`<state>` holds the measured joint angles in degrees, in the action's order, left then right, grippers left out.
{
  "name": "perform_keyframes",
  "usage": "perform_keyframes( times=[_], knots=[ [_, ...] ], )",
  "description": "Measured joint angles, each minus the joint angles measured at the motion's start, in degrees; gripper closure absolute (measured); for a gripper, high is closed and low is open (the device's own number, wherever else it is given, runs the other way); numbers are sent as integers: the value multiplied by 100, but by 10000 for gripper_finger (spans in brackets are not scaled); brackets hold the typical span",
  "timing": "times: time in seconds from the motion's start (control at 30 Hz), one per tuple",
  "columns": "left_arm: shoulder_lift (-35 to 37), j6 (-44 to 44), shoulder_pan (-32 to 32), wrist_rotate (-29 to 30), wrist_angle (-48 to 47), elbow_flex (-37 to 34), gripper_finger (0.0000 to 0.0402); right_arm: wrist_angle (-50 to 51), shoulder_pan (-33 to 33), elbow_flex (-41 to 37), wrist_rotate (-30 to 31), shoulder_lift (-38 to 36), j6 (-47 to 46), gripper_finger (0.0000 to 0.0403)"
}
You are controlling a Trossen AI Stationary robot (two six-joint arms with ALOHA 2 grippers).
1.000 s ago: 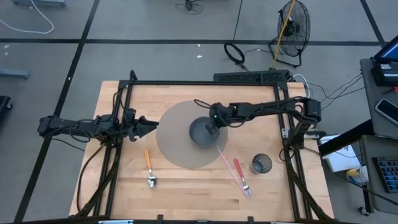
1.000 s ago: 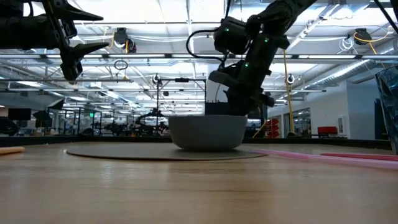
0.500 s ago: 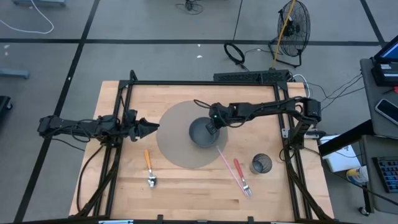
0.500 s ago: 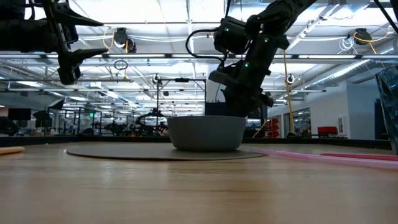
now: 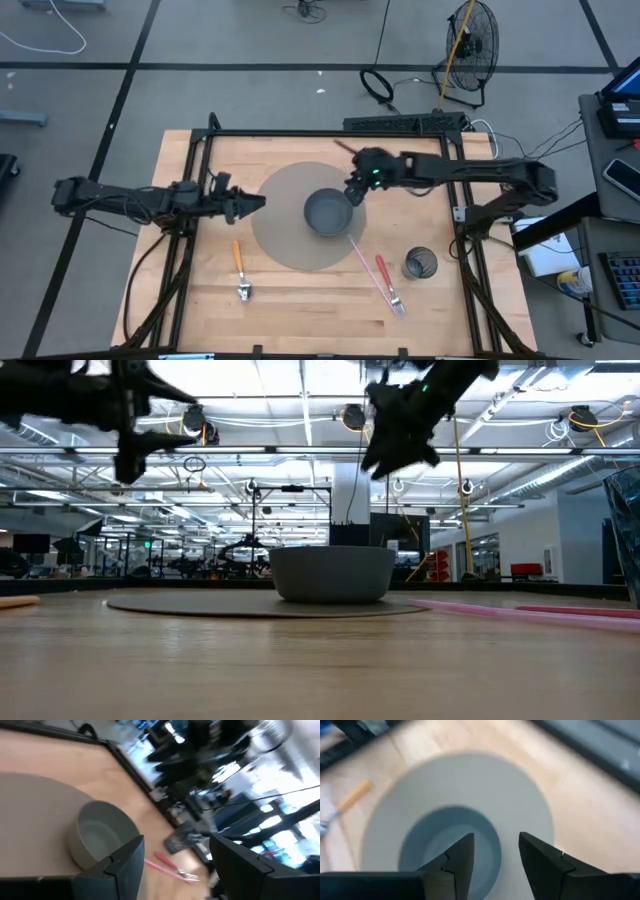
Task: Pick & Place Utensil
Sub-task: Put the gray bowl on the brown mat
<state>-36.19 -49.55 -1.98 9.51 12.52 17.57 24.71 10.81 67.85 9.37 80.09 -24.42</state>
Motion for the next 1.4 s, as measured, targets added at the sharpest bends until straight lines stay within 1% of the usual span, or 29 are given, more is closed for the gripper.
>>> perform_keyframes(
  times=[0.1,0.2,0.27,0.4,0.47,0.53,0.63,0.8,0.93,1.07,1.23,1.4],
  knots=[
    [-794,351,192,-68,-841,810,172,107,0,0,-1,-536,249,250],
    [-1649,508,417,-237,-1697,1521,172,270,0,0,-28,-1066,395,250],
    [-2215,513,554,-424,-1960,1907,172,484,0,0,-46,-1424,417,250],
    [-3278,563,793,-795,-2013,2568,172,1012,-76,0,-46,-2124,465,250],
    [-3750,615,899,-864,-2127,2896,172,1238,-171,0,-48,-2435,575,250],
    [-4174,695,1018,-933,-2405,3256,172,1417,-307,0,-58,-2700,628,250],
    [-4718,833,1152,-944,-3090,3824,172,1678,-493,0,-56,-3005,629,250],
    [-5415,1147,1303,-912,-3990,4594,172,1896,-719,0,-44,-3251,575,250],
    [-5872,1264,1382,-1053,-4176,4936,172,1859,-815,-94,-42,-3258,558,250],
    [-6177,1282,1432,-1252,-4214,5015,172,1649,-850,-398,-50,-3260,467,250],
    [-6388,1286,1434,-1252,-4374,5015,172,1261,-887,-803,-59,-3284,290,250],
    [-6416,1329,1434,-1178,-4389,5011,172,923,-963,-977,-63,-3291,268,250]
  ],
)
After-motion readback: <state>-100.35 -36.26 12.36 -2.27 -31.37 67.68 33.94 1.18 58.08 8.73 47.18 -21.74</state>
